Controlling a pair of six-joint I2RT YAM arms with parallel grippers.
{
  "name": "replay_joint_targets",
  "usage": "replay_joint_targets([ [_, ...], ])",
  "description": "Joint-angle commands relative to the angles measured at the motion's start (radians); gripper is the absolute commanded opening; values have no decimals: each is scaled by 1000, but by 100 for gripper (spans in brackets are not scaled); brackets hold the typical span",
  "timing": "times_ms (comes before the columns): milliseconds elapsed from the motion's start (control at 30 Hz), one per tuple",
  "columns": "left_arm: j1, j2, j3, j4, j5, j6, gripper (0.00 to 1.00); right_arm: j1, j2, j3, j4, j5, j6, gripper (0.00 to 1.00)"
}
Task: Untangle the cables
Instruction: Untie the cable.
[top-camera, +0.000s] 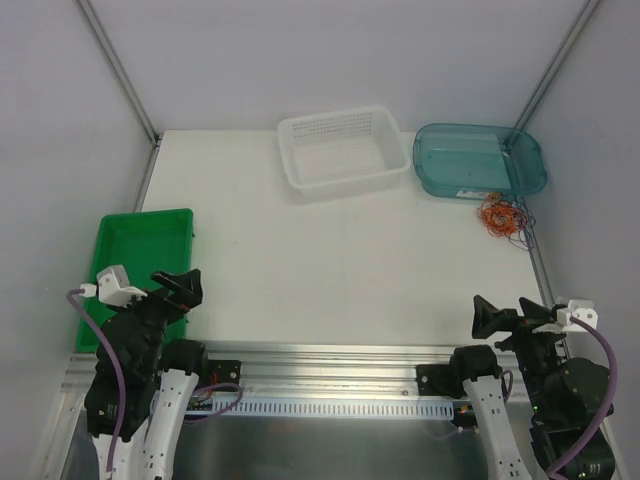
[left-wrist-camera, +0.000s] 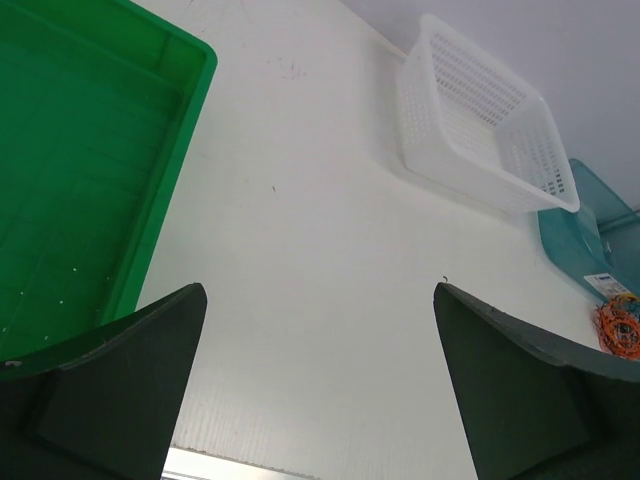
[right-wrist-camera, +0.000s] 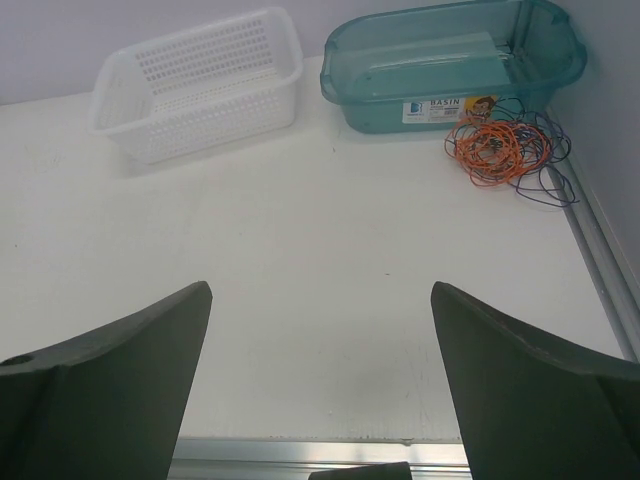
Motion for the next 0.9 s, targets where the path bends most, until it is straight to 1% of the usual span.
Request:
replay_joint_targets([
  [0,10,-165,-17,23,27,-37,99,-6,-50,16,42,-19,9,97],
  [67,10,-158,-29,26,32,-50,99,-4,-18,14,41,-71,6,97],
  [100,10,-152,-46,24,36,-56,99,-4,-5,13,41,-122,0,97],
  [133,10,-144,-55,26,39,-76,99,-6,24,11,42,-210,-19,97],
  [167,10,-135,-64,24,42,-88,99,-6,42,8,42,-251,-23,97],
  [233,10,-84,-84,26,64,-117,99,-6,108,-1,42,-307,-14,97],
  [300,10,-14,-96,35,81,-131,99,-6,172,-7,41,-315,-2,97],
  [400,10,109,-118,67,136,-136,99,-6,258,-16,53,-266,49,97],
  [433,8,140,-121,79,183,-134,99,-6,283,-29,68,-265,53,97],
  [467,8,199,-125,110,193,-131,99,-7,309,-35,96,-253,88,97],
  [500,10,232,-126,119,234,-120,99,-6,332,-36,104,-204,105,97],
  [533,10,264,-124,130,269,-113,99,-6,402,-36,102,-164,157,97],
  [567,10,329,-110,141,288,-99,99,-6,438,-29,95,-119,220,97],
  [600,10,360,-101,153,300,-62,99,-6,484,-24,94,-46,236,97],
  [667,10,431,-70,165,320,-21,99,-6,599,-16,129,-21,242,97],
  [733,10,462,-57,193,332,51,99,-9,665,-15,169,31,248,97],
  [767,8,479,-52,205,340,73,99,-10,732,-19,232,50,250,97],
  [800,10,483,-53,219,346,116,99,-18,762,-32,264,89,260,97],
  [867,10,483,-84,271,352,137,99,-56,859,-38,353,114,283,97],
])
